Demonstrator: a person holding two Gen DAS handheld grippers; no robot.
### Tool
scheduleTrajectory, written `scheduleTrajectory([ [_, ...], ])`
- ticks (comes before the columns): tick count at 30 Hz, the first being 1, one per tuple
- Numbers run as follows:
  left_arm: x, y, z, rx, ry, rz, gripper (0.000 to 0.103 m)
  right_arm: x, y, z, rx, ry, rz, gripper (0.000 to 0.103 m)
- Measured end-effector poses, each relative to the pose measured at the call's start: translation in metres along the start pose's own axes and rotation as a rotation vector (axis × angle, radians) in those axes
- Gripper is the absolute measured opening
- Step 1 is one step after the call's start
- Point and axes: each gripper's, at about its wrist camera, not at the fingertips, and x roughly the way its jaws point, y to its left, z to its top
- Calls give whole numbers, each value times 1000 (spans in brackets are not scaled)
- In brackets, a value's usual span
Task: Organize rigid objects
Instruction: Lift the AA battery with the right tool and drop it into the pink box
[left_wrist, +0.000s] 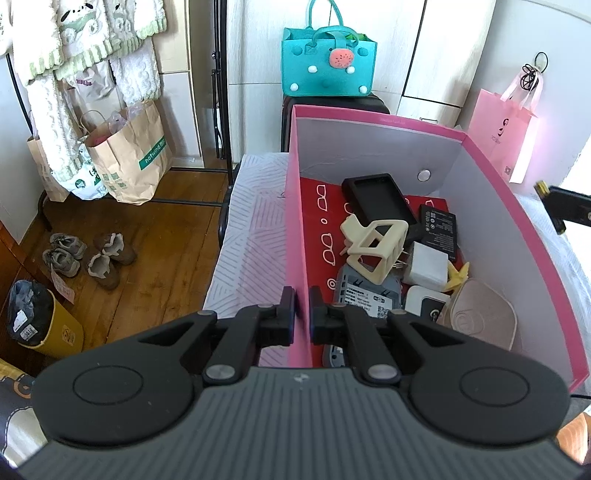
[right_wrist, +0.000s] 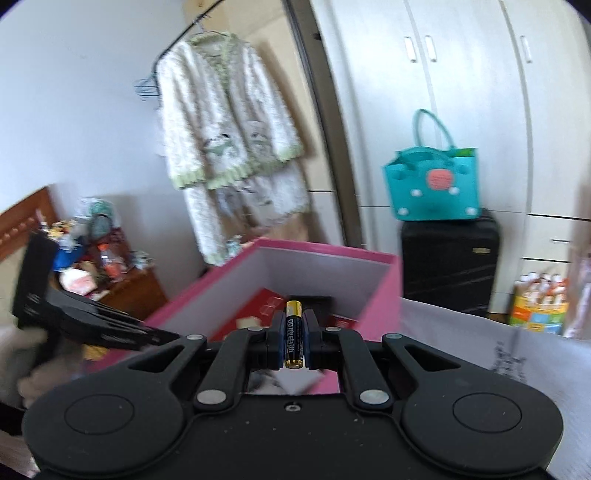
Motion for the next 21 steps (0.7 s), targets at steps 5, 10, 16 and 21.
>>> scheduleTrajectory([
  [5, 0, 0, 0, 1, 0, -2, 6, 39, 11, 11, -55, 98, 6, 12],
  [10, 0, 1, -1, -4, 1, -1, 6, 80, 1, 28, -62, 195, -9, 12],
  [16, 0, 3, -1, -13, 1, -4, 6, 112, -7, 38, -54, 229, -31, 13],
  [21, 0, 5, 0, -21, 3, -6, 7, 107, -11, 42, -23, 207, -9, 20],
])
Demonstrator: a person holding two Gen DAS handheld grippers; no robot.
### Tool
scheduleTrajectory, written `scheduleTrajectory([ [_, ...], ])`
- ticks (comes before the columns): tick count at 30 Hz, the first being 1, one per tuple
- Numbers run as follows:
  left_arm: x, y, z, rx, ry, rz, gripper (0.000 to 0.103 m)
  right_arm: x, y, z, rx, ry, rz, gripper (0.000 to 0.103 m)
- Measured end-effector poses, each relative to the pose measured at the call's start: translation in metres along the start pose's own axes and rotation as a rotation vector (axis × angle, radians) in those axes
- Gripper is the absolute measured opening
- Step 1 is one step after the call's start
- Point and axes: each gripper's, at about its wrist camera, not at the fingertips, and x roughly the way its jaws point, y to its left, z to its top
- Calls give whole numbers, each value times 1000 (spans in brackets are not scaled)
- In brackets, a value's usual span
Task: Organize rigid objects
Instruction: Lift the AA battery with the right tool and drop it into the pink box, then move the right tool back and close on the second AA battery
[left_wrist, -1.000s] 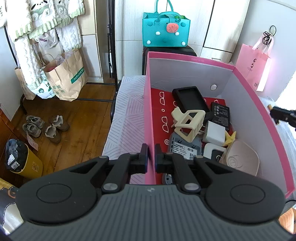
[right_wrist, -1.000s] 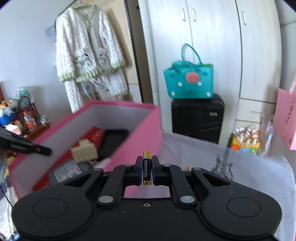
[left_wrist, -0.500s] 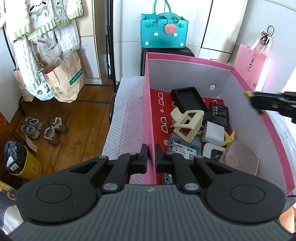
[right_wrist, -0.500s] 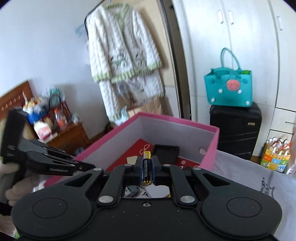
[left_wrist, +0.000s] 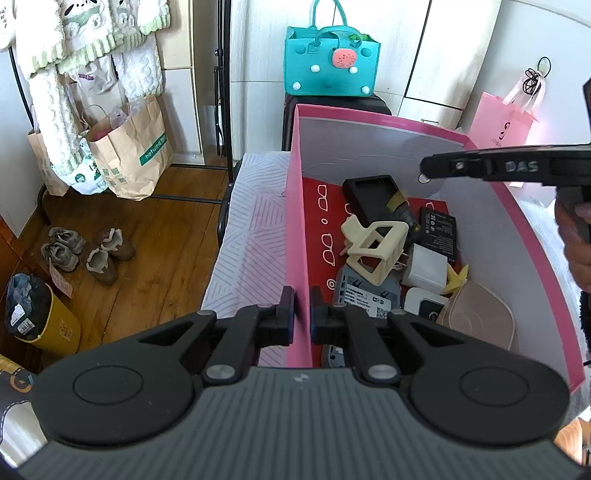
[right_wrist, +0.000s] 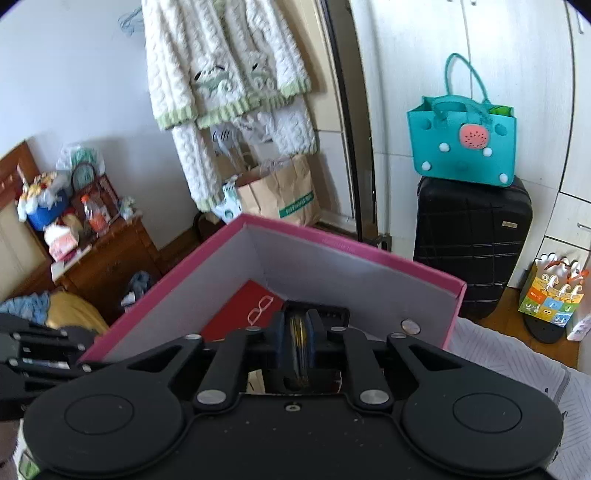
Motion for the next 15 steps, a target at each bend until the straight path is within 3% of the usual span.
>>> scheduleTrajectory([
  [5, 0, -1, 0, 5, -3, -1, 7, -41, -8, -6, 11, -52, -25, 20],
  [9, 0, 0, 0, -3, -4, -3, 7, -78, -22, -15, 18, -84, -100, 21],
  [15, -1, -1, -2, -9, -15, 2, 7, -106, -55, -38, 70, -56, -206, 21],
])
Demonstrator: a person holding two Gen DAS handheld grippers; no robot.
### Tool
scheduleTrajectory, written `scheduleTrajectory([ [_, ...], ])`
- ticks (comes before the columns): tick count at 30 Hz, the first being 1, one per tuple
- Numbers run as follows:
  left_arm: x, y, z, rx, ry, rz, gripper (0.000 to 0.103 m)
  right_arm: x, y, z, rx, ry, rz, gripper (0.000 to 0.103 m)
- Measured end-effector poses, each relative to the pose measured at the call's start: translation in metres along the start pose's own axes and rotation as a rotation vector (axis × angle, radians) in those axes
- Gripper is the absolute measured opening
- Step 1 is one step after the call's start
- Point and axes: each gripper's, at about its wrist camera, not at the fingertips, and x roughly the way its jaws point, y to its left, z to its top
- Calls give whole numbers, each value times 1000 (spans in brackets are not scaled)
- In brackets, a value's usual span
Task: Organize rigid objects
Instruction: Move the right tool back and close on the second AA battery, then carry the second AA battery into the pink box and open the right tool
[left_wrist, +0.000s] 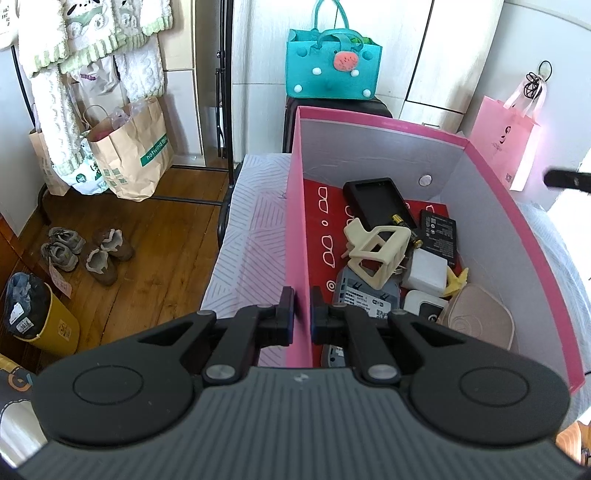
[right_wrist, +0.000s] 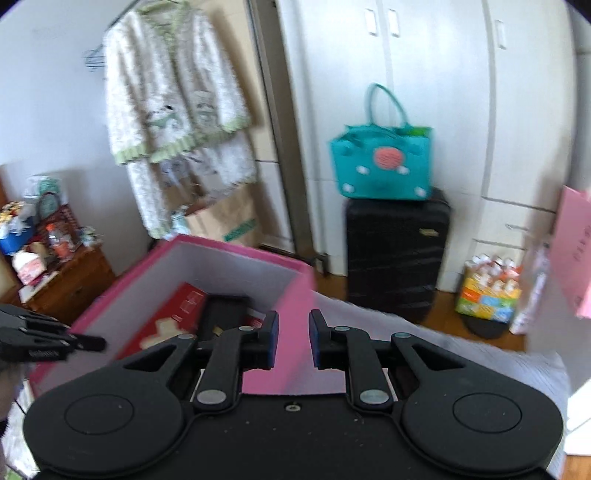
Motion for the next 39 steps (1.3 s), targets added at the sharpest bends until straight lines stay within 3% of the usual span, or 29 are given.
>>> scheduleTrajectory([
  [8, 1, -5, 0, -5, -11, 21, 7, 20, -32, -32, 58, 49, -40, 22],
  [17, -1, -4, 0, -20, -11, 26, 7, 88, -49, -46, 67, 162, -63, 28],
  [23, 0, -2, 3, -17, 0, 20, 7, 100, -50, -58, 93, 145, -73, 34],
  [27, -1, -2, 3, -21, -2, 19, 7, 101, -40, -66, 11, 126, -110, 33],
  [29, -2, -4, 2, -16, -5, 19, 7, 99, -34, -69, -40, 122, -132, 29],
  [30, -2, -4, 2, -15, -8, 20, 7, 98, -33, -69, -41, 124, -126, 15],
  [31, -2, -5, 1, -15, -11, 23, 7, 96, -33, -69, -34, 128, -118, 11],
  [34, -2, -5, 0, -23, -14, 25, 7, 90, -31, -72, -35, 128, -138, 11],
  [39, -2, -3, 2, -19, -7, 17, 7, 71, -35, -73, 29, 101, -94, 11],
])
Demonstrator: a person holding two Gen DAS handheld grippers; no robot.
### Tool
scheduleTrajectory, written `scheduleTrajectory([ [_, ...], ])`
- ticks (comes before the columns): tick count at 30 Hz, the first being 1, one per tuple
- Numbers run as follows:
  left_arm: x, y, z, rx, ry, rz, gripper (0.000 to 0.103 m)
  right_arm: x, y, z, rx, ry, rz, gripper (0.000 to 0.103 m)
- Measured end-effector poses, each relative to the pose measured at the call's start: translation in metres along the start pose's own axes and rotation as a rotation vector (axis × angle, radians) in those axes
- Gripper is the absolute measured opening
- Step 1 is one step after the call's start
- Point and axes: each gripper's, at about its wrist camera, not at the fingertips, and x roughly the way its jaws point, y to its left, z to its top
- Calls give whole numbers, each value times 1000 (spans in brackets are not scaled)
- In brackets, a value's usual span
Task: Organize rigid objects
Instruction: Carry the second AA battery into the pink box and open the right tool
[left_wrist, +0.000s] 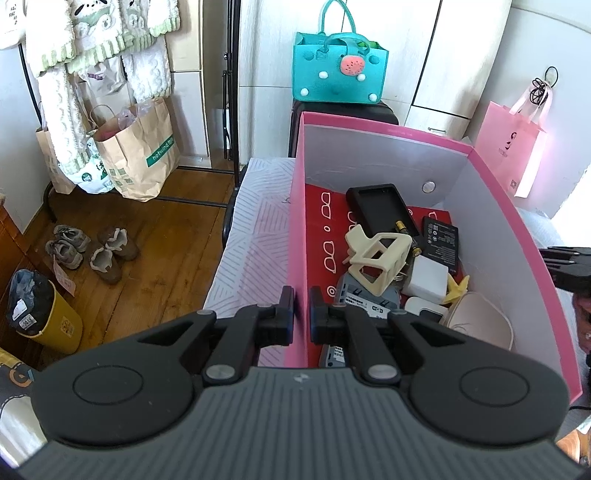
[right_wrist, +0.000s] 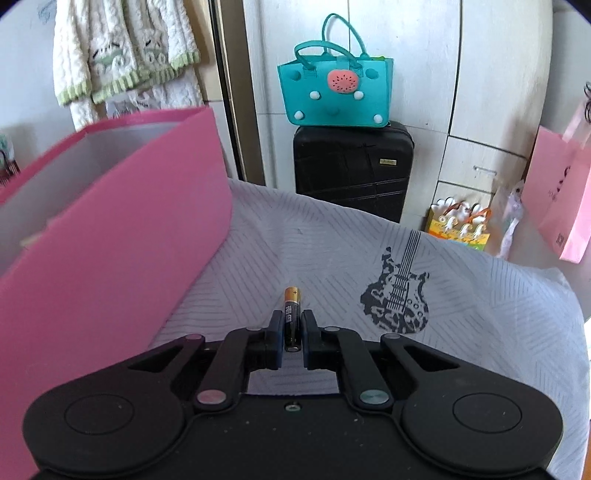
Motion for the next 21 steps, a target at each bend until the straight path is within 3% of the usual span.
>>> scheduleTrajectory([
  [11, 0, 3, -1, -4, -8, -9, 7, -68, 31, 9, 9, -149, 101, 11],
  [15, 1, 3, 1, -2, -5, -16, 7, -87, 55, 16, -6, -178, 217, 11],
  [21, 1, 3, 1, 11, -2, -23, 7, -81, 96, 29, -45, -97, 416, 11],
])
